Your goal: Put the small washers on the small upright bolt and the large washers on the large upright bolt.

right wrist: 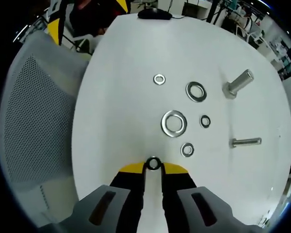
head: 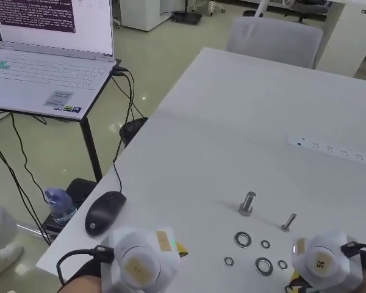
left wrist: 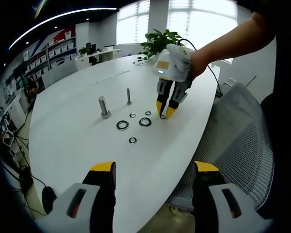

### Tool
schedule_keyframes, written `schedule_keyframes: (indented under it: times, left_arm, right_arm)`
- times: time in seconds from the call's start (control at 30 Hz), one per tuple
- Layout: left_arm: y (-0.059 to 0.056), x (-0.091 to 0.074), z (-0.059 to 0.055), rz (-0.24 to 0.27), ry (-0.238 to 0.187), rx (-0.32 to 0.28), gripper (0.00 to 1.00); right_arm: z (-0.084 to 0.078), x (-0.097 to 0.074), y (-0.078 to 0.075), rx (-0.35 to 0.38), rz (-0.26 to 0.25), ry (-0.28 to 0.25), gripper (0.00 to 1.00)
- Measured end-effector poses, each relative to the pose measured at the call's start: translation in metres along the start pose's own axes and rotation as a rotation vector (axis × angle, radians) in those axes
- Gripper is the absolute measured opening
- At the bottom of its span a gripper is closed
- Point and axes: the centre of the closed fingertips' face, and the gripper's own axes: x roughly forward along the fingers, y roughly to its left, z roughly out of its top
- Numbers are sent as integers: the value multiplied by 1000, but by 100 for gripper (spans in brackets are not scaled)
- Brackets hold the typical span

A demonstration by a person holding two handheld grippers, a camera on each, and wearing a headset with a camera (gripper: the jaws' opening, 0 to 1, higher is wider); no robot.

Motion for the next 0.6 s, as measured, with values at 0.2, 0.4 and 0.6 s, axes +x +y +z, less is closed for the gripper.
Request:
schedule_keyframes:
  times: [0.2,0.4,0.6]
  left_arm:
    - [-1,0,1,1,0,3,62]
    - [0,-1,3,6,-3,5,62]
    - [2,0,4,8,-4,7,61]
  right_arm:
    - [0,-1,0,14,-2,4,13]
    - [-3,-4,2,33,-1,-3,13]
    - [-10,-12,-2,51,8,8,13]
